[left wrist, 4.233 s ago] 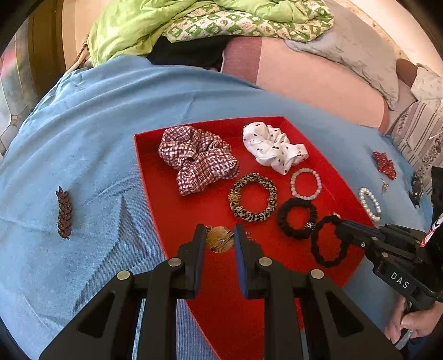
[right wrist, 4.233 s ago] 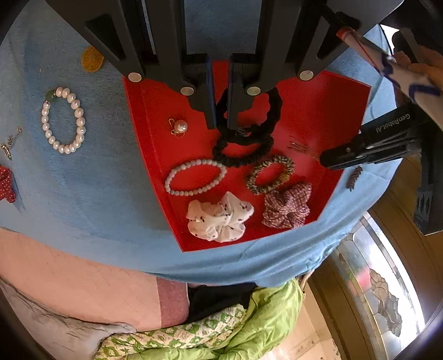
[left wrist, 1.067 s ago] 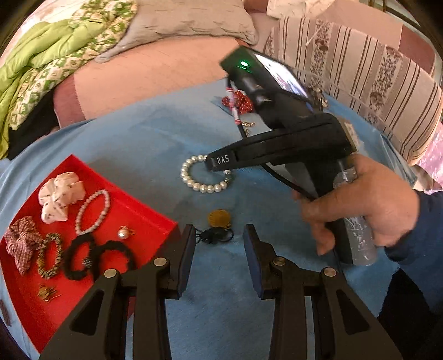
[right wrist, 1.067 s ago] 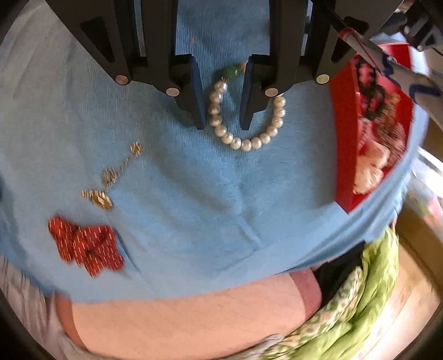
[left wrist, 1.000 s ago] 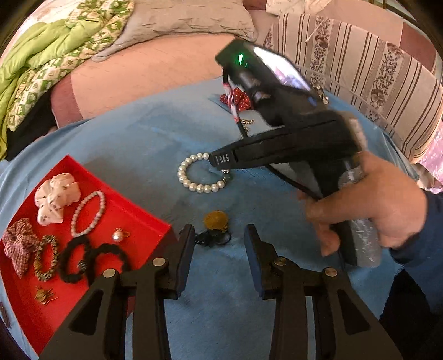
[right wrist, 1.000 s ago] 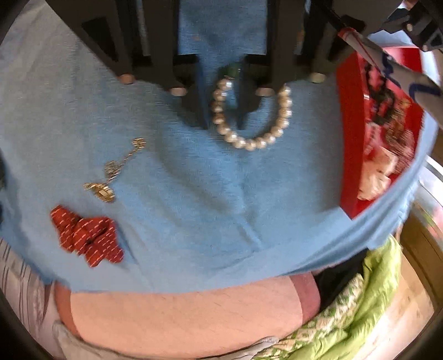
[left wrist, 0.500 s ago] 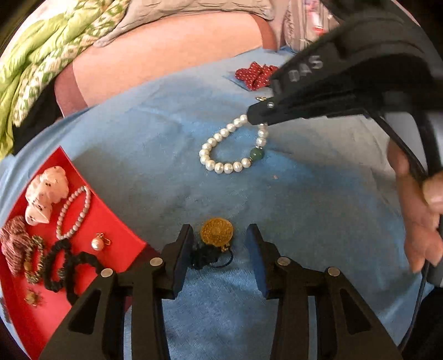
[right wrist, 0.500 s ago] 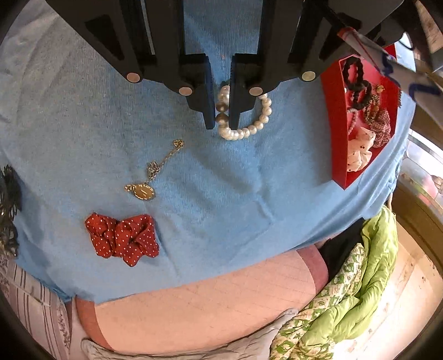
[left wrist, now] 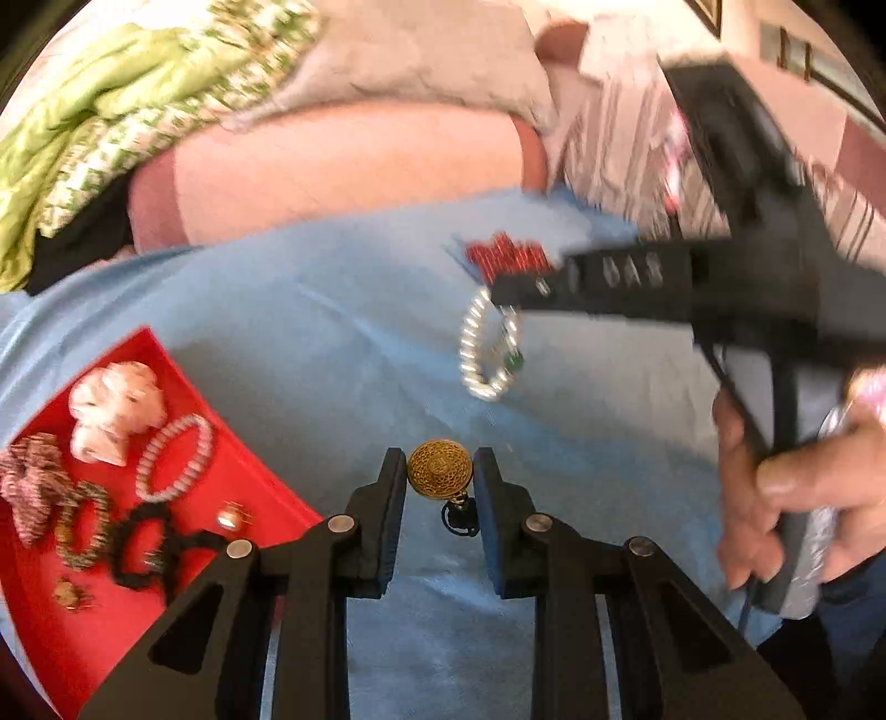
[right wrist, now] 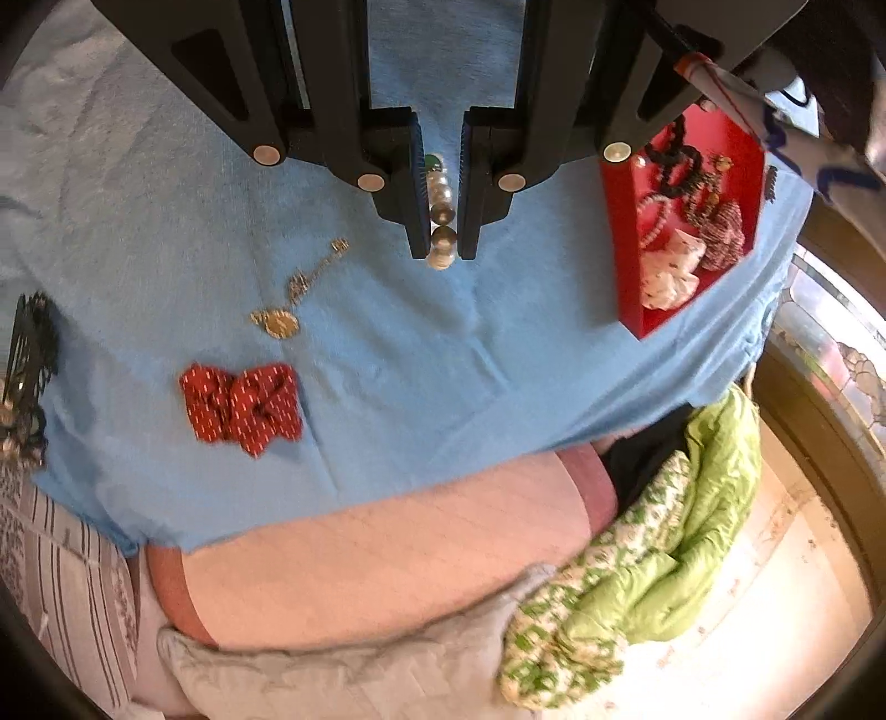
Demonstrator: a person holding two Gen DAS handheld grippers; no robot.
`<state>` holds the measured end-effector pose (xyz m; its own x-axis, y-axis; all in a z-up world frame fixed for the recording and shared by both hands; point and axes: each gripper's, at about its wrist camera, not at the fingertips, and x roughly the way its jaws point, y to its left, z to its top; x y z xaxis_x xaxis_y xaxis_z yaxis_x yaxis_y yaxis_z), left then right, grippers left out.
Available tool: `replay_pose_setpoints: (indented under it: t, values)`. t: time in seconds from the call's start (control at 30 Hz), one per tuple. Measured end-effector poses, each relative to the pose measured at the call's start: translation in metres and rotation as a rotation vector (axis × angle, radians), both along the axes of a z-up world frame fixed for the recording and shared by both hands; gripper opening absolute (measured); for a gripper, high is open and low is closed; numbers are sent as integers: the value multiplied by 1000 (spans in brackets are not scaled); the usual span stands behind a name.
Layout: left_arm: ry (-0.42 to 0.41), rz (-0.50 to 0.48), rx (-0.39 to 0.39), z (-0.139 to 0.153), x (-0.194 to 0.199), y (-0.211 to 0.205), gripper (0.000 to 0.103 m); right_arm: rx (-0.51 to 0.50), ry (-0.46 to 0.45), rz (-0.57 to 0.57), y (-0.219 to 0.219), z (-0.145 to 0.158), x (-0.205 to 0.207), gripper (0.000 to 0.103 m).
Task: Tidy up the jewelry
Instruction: 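Carry the gold pendant and pearl bracelet over the red tray with both tools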
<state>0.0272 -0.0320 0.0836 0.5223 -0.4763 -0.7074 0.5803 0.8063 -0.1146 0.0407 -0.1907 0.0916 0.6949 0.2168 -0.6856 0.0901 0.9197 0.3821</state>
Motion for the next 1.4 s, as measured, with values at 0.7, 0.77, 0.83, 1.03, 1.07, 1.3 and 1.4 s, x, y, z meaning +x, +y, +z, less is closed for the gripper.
replay_pose_setpoints:
  t: [0.7, 0.77, 0.83, 1.03, 1.07, 1.3, 1.4]
  values:
    - [5, 277, -4, 15, 17, 132, 24, 92, -147, 263, 99, 23, -7, 10]
    - [19, 296, 4, 11, 16, 145, 24, 94, -147, 294, 112, 23, -8, 10]
    - [28, 314, 14, 8, 15, 153, 24, 98, -143, 326, 127, 20, -10, 10]
    - [61, 376, 38, -2, 15, 182, 24, 102, -119, 428, 172, 11, -15, 10]
    - [67, 385, 42, -3, 16, 186, 24, 102, -118, 439, 176, 10, -16, 10]
    - [116, 478, 88, -16, 24, 211, 24, 154, -96, 527, 204, 3, -21, 11]
    - [135, 494, 107, -22, 27, 213, 24, 137, -47, 526, 206, -9, -15, 11]
